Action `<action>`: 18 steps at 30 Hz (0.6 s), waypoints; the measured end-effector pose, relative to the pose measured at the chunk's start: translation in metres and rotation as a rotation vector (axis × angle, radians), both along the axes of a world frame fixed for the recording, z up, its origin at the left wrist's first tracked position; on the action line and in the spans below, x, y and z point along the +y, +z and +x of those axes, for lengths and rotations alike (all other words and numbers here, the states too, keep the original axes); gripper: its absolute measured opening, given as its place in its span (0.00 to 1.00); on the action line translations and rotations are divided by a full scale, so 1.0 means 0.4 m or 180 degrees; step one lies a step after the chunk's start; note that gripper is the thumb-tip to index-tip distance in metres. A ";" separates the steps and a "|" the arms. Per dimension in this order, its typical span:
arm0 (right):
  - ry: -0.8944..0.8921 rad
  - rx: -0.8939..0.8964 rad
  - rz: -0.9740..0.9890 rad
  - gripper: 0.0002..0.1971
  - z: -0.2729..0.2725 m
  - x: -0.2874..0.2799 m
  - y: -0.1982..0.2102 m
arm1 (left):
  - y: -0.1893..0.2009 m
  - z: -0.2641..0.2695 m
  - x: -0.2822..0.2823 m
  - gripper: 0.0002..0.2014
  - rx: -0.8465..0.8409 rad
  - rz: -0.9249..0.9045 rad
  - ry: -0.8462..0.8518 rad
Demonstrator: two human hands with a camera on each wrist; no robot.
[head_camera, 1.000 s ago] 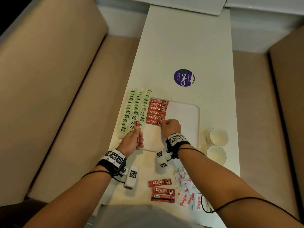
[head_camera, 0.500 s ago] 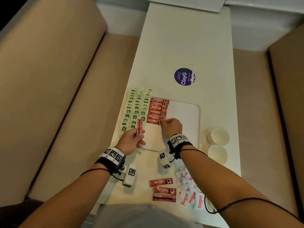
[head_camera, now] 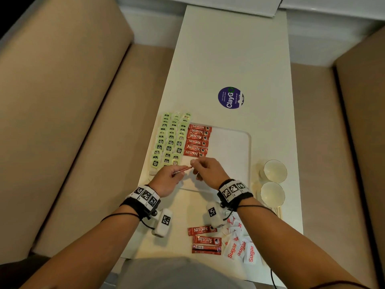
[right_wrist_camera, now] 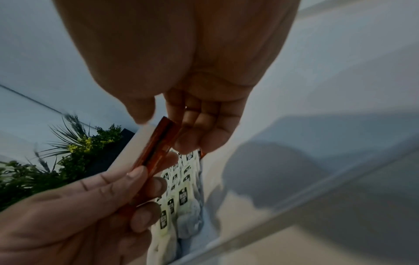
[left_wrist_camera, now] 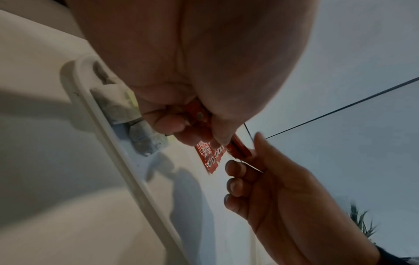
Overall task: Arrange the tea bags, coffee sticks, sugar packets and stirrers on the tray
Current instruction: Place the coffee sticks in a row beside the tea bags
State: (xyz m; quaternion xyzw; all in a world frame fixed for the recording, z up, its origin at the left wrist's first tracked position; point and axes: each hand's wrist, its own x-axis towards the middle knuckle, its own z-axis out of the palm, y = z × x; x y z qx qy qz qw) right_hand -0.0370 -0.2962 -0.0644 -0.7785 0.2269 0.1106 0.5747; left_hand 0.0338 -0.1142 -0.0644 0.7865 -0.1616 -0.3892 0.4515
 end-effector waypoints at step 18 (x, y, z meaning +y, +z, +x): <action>-0.0498 0.0069 0.0346 0.07 -0.058 -0.018 -0.008 | -0.009 0.004 0.004 0.05 0.0061 -0.0025 0.0611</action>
